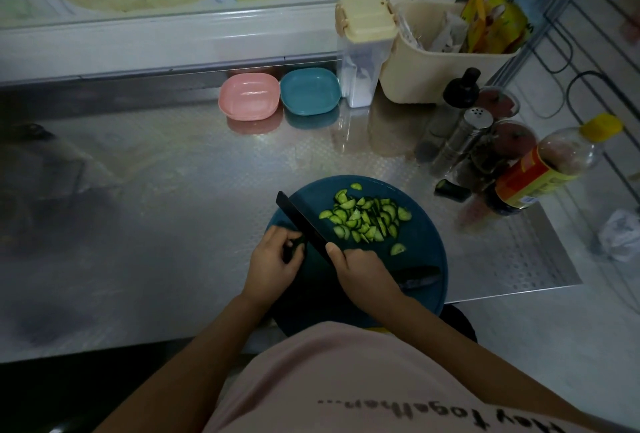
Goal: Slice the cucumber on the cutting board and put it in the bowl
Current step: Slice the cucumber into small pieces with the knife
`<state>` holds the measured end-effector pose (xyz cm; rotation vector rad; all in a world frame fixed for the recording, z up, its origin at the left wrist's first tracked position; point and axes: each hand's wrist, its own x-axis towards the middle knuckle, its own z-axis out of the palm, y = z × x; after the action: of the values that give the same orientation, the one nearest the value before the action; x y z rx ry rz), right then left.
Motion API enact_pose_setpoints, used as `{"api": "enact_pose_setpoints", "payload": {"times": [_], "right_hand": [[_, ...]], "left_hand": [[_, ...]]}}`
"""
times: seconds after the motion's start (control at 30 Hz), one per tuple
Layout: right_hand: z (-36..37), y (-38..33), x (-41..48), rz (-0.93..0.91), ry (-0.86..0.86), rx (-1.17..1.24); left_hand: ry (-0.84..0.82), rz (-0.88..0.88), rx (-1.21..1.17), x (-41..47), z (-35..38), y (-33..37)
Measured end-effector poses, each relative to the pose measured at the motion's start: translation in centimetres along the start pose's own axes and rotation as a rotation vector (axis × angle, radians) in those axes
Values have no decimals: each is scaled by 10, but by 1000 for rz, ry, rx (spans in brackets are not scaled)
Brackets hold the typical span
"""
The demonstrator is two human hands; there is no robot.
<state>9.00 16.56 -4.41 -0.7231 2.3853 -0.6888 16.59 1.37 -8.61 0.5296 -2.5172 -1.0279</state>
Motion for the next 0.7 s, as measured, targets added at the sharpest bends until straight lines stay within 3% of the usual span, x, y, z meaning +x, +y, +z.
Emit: {"api": "enact_pose_setpoints", "payload": {"times": [0.33, 0.7], "right_hand": [[-2, -1, -1, -2, 22, 61], [2, -5, 9, -34, -33, -63]], "left_hand": [[-1, -13, -5, 0, 0, 0], [6, 6, -18, -1, 1, -1]]}}
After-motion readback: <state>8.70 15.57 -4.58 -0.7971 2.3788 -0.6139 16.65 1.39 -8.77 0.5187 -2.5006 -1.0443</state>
